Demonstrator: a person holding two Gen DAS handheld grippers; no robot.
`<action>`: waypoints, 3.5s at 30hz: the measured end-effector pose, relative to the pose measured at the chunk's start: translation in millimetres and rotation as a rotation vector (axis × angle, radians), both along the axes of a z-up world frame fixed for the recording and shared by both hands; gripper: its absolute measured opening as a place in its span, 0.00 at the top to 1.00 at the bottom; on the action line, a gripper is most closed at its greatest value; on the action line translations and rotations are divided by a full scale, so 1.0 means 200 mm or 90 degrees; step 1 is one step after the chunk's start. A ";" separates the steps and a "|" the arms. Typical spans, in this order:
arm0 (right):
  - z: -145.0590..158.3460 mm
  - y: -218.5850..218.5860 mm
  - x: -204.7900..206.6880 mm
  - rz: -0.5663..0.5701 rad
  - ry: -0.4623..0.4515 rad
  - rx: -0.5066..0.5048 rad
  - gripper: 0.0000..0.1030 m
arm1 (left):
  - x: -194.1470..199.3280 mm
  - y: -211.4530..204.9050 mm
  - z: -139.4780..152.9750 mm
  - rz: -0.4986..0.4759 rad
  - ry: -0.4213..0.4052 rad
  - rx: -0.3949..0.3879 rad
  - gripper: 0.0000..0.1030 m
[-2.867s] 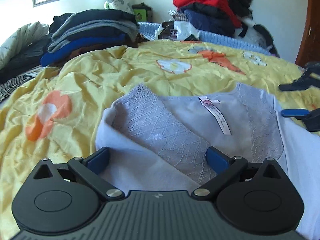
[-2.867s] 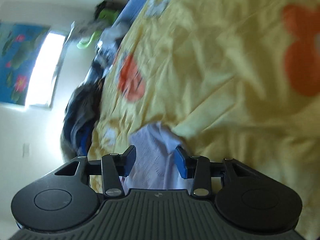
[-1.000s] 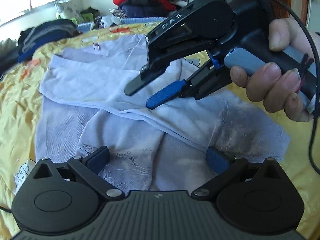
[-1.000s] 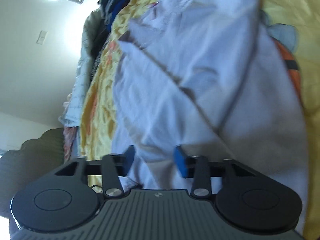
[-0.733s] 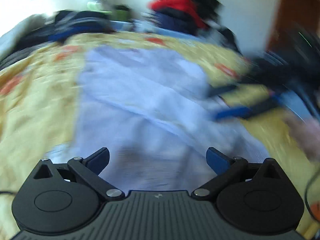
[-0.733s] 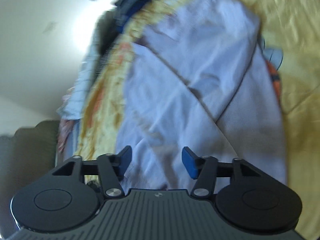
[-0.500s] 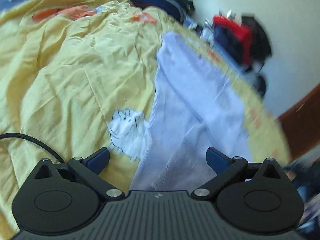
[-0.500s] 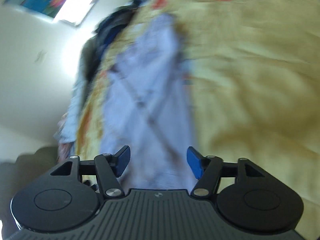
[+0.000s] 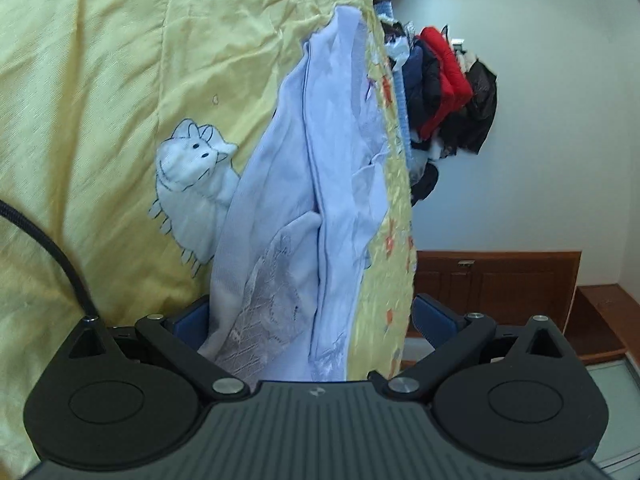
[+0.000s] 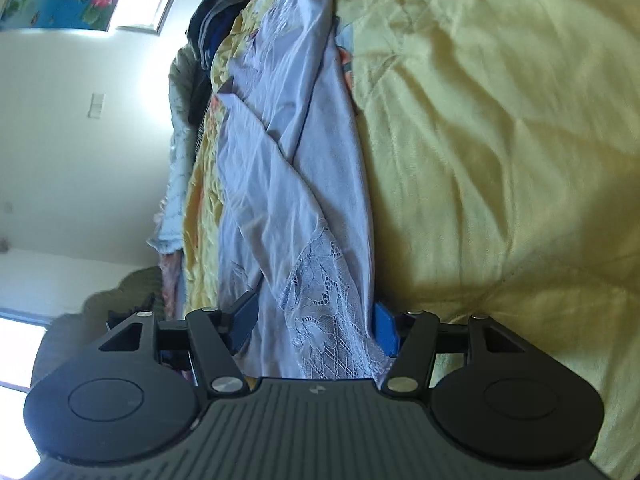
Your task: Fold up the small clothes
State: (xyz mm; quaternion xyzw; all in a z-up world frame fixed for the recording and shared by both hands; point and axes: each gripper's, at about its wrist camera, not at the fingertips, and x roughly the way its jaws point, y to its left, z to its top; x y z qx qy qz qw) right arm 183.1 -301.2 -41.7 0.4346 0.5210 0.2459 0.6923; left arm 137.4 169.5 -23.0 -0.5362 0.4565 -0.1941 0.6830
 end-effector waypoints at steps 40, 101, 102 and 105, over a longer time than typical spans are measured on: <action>0.18 -0.26 -0.23 -0.128 -0.065 -0.094 0.53 | -0.17 -0.17 0.42 -0.093 -0.119 0.537 0.77; 0.37 0.40 0.27 0.040 -0.301 -0.261 0.39 | 0.29 -0.82 0.31 -0.075 -0.320 0.803 0.11; 0.35 0.45 0.19 0.063 -0.316 -0.306 0.39 | 0.26 -0.82 0.28 -0.080 -0.296 0.803 0.11; 0.29 0.55 0.04 0.120 -0.334 -0.392 0.40 | 0.20 -0.81 0.22 -0.091 -0.249 0.786 0.11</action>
